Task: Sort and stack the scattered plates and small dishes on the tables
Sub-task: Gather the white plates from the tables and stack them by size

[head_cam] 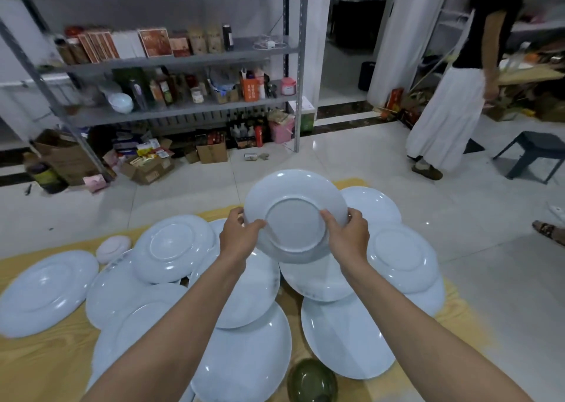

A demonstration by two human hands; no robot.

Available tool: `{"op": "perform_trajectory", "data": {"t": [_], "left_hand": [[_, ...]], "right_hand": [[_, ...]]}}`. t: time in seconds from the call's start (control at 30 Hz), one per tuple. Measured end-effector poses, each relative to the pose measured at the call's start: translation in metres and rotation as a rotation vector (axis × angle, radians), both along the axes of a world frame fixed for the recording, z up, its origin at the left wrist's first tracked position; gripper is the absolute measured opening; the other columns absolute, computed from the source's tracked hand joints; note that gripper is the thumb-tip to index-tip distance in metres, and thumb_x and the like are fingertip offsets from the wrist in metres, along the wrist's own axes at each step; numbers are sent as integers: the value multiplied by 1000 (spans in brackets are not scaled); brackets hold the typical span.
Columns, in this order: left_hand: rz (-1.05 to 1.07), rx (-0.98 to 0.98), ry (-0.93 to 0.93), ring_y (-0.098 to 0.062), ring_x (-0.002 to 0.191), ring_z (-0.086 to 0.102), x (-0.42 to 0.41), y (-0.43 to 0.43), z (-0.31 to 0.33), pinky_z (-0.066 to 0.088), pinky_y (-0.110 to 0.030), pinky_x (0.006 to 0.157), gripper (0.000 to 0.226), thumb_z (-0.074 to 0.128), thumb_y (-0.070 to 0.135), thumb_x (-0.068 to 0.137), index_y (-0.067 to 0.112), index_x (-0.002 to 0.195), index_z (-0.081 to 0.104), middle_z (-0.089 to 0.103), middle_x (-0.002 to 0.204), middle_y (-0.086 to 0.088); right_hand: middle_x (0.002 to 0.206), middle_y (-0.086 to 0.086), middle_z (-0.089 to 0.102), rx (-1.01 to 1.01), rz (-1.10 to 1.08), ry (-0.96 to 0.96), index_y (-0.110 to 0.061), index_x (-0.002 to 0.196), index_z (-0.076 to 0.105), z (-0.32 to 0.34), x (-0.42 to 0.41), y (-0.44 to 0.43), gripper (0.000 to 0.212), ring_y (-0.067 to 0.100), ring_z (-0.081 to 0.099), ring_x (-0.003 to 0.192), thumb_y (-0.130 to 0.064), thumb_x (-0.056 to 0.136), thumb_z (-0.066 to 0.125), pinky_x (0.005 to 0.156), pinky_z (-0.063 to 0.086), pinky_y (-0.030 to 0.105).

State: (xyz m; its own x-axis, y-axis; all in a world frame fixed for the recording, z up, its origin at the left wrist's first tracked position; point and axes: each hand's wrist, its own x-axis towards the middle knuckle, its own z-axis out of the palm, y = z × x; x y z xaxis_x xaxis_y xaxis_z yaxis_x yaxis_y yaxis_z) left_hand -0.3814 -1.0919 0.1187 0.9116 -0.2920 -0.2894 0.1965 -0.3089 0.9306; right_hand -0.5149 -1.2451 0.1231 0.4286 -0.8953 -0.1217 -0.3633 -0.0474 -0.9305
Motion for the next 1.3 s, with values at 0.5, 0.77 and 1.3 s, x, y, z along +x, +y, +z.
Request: {"op": "perform_trajectory", "data": {"t": [0.5, 0.77, 1.3], "left_hand": [[11, -486, 506, -31, 106, 61, -24, -1, 23, 61, -46, 69, 17, 65, 19, 92, 11, 107, 64, 52, 124, -10], [22, -472, 564, -40, 99, 60, -26, 2, 13, 59, -51, 81, 15, 45, -8, 88, 5, 94, 47, 38, 111, -14], [-190, -406, 285, -17, 112, 60, -31, 5, -29, 59, -26, 74, 67, 34, -20, 91, 18, 145, 46, 59, 134, 4]], "right_hand": [[110, -2, 51, 11, -35, -327, -20, 110, 40, -1, -43, 11, 28, 18, 52, 102, -45, 100, 48, 79, 40, 23], [161, -7, 21, 63, 11, -403, -15, 109, 39, -6, -51, 16, 18, 6, 27, 142, -33, 105, 40, 108, 24, 26], [129, 8, 62, 561, 221, -329, -39, 144, 46, -18, -89, -10, 83, 35, 65, 106, 16, 83, 59, 69, 61, 42]]}}
